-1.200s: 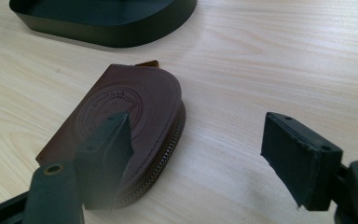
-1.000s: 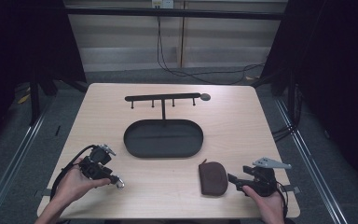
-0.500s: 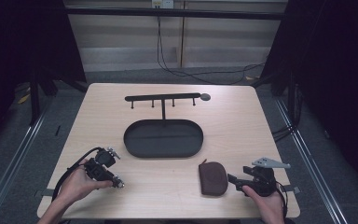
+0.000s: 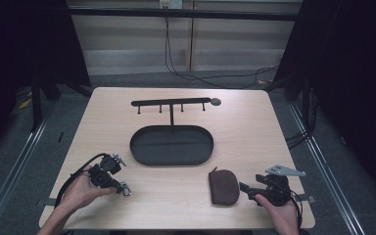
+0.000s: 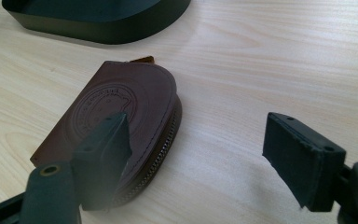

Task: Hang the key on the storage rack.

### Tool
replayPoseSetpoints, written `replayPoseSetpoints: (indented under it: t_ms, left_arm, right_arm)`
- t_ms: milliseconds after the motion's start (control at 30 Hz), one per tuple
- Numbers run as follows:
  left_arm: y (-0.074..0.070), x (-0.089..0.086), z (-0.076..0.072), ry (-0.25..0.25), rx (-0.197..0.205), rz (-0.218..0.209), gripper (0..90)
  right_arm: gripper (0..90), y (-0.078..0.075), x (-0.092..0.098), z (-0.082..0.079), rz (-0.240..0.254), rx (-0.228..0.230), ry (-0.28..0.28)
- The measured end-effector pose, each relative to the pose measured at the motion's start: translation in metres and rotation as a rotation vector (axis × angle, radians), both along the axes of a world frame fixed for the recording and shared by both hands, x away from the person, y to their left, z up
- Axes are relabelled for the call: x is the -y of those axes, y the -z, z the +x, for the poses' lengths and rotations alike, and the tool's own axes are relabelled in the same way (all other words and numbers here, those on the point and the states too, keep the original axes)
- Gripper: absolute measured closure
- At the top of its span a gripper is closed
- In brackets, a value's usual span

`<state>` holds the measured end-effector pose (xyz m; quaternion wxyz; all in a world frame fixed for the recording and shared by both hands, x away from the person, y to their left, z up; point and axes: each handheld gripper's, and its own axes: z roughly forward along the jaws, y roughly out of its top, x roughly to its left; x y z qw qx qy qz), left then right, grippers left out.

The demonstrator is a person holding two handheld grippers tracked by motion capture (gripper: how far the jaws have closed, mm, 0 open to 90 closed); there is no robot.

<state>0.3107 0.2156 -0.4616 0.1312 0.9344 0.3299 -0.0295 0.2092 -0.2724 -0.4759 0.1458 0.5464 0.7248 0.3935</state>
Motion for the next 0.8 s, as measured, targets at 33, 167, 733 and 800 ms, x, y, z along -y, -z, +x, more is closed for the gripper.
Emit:
replayPoseSetpoints:
  t_ms: [33, 167, 733, 800]
  left_arm:
    - [-0.0006, -0.0005, 0.001, -0.014, 0.0, -0.011, 74.7]
    - [-0.0032, -0.0015, 0.0042, -0.009, -0.006, -0.019, 75.0]
    - [-0.0062, -0.0001, 0.0079, 0.001, -0.008, -0.03, 89.0]
    - [-0.0076, -0.0005, 0.0078, 0.006, -0.009, -0.034, 88.9]
  right_arm:
    - [22.9, 0.0, -0.0001, 0.0, 0.0, -0.004, 0.0]
    - [22.8, 0.0004, -0.0004, 0.0005, -0.002, -0.004, -0.001]
    - [22.2, 0.0014, -0.0005, 0.0014, -0.005, -0.01, -0.003]
    - [22.2, 0.0015, -0.0007, 0.0016, -0.005, -0.011, -0.003]
